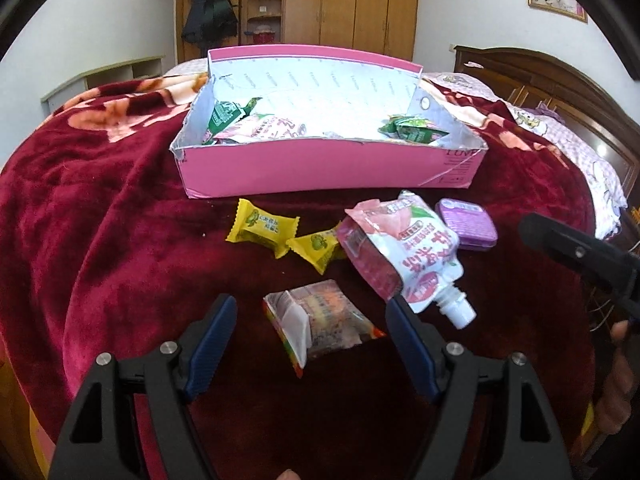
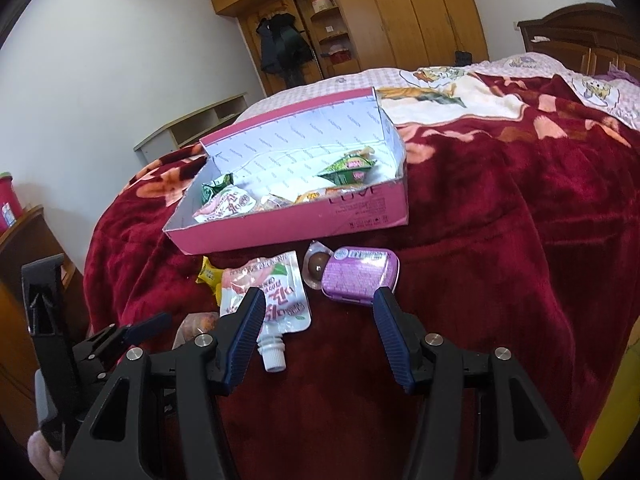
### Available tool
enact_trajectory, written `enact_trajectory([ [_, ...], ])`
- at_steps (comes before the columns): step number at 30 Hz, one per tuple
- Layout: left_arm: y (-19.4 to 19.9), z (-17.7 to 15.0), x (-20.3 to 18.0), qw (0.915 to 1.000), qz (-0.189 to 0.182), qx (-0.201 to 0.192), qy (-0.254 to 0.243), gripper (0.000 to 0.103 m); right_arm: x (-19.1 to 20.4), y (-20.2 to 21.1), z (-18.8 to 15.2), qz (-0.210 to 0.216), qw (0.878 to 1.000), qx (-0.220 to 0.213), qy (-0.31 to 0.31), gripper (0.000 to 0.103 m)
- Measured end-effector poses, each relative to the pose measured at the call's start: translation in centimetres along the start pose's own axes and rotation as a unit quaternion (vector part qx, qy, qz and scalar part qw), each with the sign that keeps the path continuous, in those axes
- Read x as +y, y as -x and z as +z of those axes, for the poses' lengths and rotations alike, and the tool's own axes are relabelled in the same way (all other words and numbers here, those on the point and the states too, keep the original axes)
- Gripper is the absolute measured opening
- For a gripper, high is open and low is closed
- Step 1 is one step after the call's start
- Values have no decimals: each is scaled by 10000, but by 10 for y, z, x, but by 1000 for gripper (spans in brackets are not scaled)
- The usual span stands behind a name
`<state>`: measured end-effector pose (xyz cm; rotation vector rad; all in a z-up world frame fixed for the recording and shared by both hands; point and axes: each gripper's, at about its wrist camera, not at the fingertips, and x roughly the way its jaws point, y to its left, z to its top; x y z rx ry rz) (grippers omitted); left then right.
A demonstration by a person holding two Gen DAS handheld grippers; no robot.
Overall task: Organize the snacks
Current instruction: 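Withdraw both open tools from the box back to the remaining snacks, then grasp the clear candy packet with the left tool while the right tool grasps the white-pink spouted pouch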
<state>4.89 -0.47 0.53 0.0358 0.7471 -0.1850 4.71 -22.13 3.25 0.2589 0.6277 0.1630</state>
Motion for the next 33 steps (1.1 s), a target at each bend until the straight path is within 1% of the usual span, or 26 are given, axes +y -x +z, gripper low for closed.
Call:
enact_trajectory([
  [4,-9,-2,2,10000,60,47,58,81,-4,-3,-4,10,10000,54,-57,58],
  [8,-11,-4,2,9999,153,30,15,81,-6,-7,-7,48,9999,109,-89,58],
  [12,-13,-4,4,9999,130,30,73,80,-5,-8,-9,79,9998,135,-86,58],
  [14,-12,-4,5,9999,130,-5,81,75,-5,-8,-11,78,9998,140,-76,58],
  [16,-11,-4,6,9999,134,-31,35,61,-5,-9,-11,83,9998,149,-87,58],
  [17,-11,-4,6,9999,146,-34,19,57,-6,-9,-11,86,9998,151,-91,58],
  [18,-11,-4,7,9999,151,-28,18,49,-6,-9,-11,86,9998,156,-92,58],
  [19,-12,-4,8,9999,160,-12,35,46,-5,-10,-12,87,9998,164,-92,58],
  [22,-11,-4,11,9999,108,-36,54,43,-4,-11,-12,95,9998,185,-78,58],
  [26,-8,-4,13,10000,56,-69,38,43,-1,-12,-13,110,9997,213,-43,58],
  [31,-1,-4,19,9998,-70,-61,168,42,2,-13,-15,112,9997,230,-11,58],
  [33,1,-4,23,9997,-56,-79,209,42,2,-13,-14,118,9996,238,-5,58],
])
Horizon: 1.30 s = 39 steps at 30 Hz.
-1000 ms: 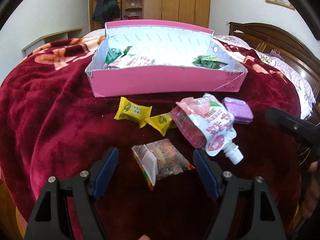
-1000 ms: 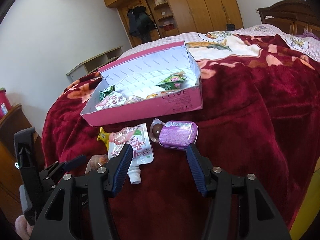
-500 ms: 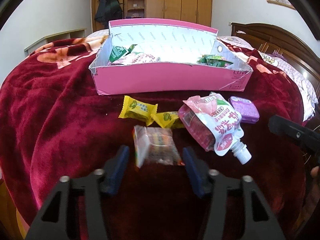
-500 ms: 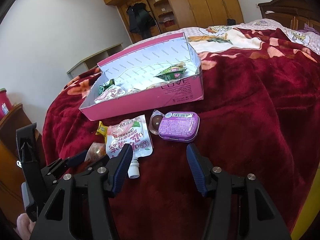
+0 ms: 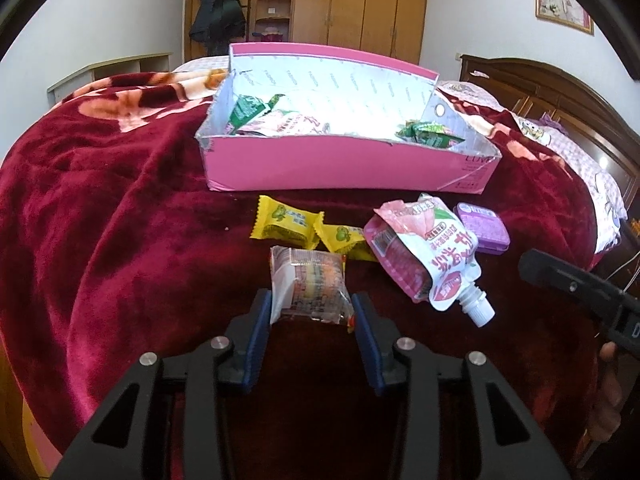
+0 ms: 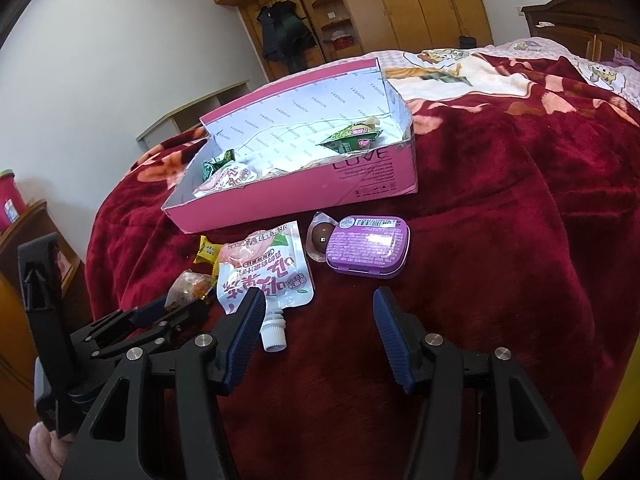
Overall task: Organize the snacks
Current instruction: 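Grasp the clear candy packet with the left tool while the right tool grasps the white-pink spouted pouch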
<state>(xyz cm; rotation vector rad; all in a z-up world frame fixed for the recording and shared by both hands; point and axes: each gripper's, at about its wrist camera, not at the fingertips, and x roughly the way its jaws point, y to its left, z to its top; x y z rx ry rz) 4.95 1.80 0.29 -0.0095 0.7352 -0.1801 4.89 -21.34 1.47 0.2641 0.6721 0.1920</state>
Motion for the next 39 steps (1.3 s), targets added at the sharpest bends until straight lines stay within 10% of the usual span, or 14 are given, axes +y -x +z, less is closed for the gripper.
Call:
enact_trajectory([
  [39,-8,-6,44,9980,-59,-197,599,48,48,-61,3,-62,9977,210,642,71],
])
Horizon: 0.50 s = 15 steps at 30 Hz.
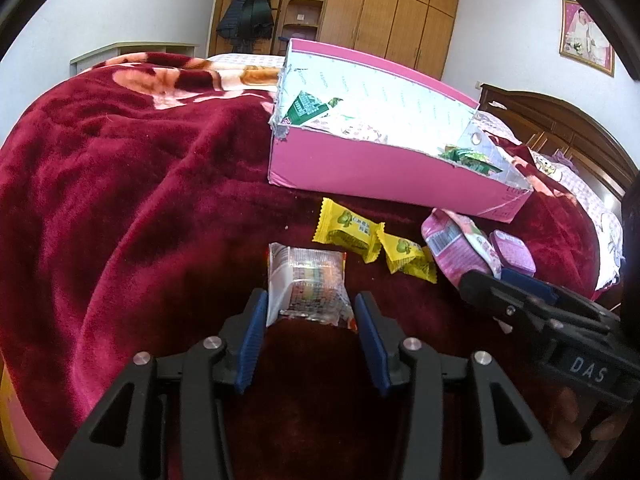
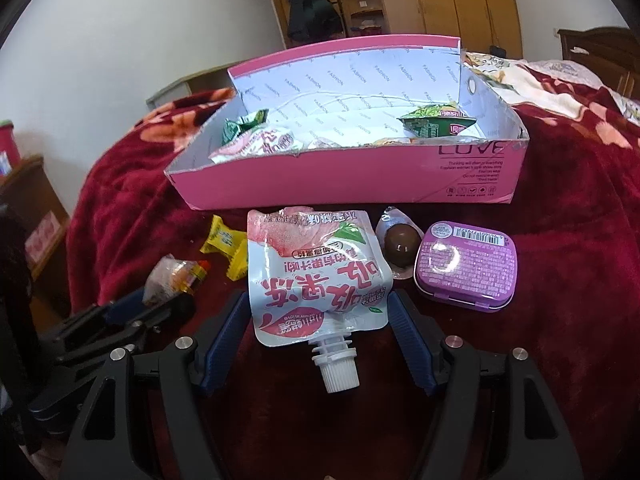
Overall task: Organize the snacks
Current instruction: 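Grasp the clear candy packet with the left tool while the right tool grasps the white-pink spouted pouch, then lift the candy packet and pouch and carry both over the pink box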
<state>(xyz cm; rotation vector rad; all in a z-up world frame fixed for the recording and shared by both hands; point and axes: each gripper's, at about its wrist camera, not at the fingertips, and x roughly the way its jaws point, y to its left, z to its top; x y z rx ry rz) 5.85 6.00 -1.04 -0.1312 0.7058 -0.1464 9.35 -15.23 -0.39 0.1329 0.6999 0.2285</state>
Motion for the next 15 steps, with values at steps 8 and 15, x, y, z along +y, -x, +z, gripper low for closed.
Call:
enact_trajectory([
  [8,-1,-2,-6,9997,189,-47,-165,49,-7,6,-4,183,9995,-46,-259,68],
  [15,4,0,-4,9999,164,-38,-38,42,-10,21,-10,309,9988,-146,-352,67],
])
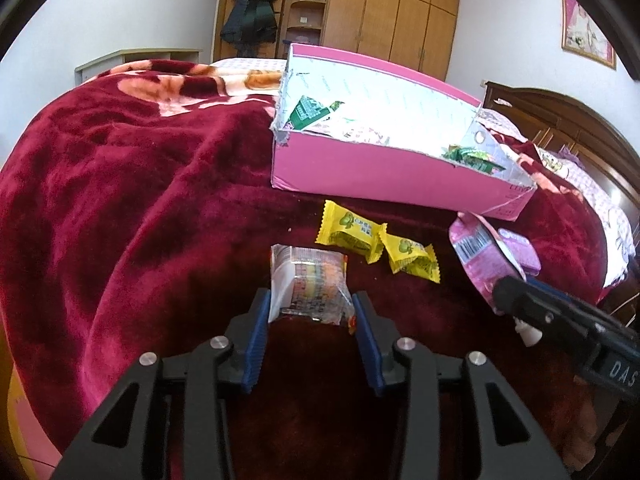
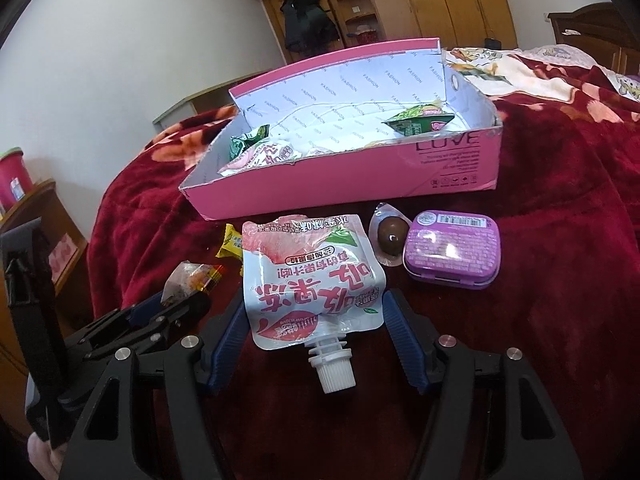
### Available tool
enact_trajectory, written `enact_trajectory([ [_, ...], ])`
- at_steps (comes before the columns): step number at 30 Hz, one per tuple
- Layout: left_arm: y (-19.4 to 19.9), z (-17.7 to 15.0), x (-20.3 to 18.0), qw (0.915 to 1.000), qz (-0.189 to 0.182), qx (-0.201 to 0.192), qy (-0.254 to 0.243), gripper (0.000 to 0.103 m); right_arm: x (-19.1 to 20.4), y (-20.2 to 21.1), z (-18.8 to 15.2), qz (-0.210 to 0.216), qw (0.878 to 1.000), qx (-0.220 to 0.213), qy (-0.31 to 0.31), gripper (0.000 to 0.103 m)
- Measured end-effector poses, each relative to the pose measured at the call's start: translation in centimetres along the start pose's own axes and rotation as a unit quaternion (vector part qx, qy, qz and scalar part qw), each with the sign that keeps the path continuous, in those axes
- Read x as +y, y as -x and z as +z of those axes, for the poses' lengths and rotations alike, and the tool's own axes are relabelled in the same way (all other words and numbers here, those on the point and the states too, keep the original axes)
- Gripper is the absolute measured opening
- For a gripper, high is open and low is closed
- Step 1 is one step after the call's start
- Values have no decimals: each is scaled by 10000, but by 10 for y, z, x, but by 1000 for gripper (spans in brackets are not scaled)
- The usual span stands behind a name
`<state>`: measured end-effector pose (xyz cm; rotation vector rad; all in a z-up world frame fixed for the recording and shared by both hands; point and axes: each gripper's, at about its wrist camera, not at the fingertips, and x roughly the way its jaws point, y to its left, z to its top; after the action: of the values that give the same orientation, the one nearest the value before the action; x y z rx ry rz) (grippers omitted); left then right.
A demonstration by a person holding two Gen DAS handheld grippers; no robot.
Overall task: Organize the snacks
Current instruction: 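Lift the candy packet and pouch and carry both over the pink box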
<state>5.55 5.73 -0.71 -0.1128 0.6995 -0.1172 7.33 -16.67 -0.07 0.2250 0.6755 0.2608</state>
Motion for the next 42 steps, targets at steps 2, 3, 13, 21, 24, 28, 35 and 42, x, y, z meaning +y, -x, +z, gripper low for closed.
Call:
enact_trajectory([
  [2,2,1,1,10000,-26,14,32,42,-2,3,-1,22,10000,4,-9,67],
  [3,3,1,0,10000,-40,17,41,42,-3,5,-2,44,10000,2,-16,67],
  [13,24,9,-11,9997,-228,-129,0,40,-4,20,-2,252,9996,-136,-27,67],
  [21,44,21,-17,9986,-342,-393,68,40,-4,42,6,179,9990,-406,-42,67],
  [24,47,30,-22,9980,-380,-499,8,40,-4,46,12,132,9987,-495,-33,67],
  [28,47,40,-30,9973,-427,-593,-84,40,-6,49,19,-13,9983,-576,9,67],
  [35,38,66,-40,9965,-476,-657,-204,40,-10,51,35,-132,9978,-650,58,67],
  [42,26,95,-47,9953,-504,-765,-302,41,-14,49,62,-184,9963,-828,133,68],
])
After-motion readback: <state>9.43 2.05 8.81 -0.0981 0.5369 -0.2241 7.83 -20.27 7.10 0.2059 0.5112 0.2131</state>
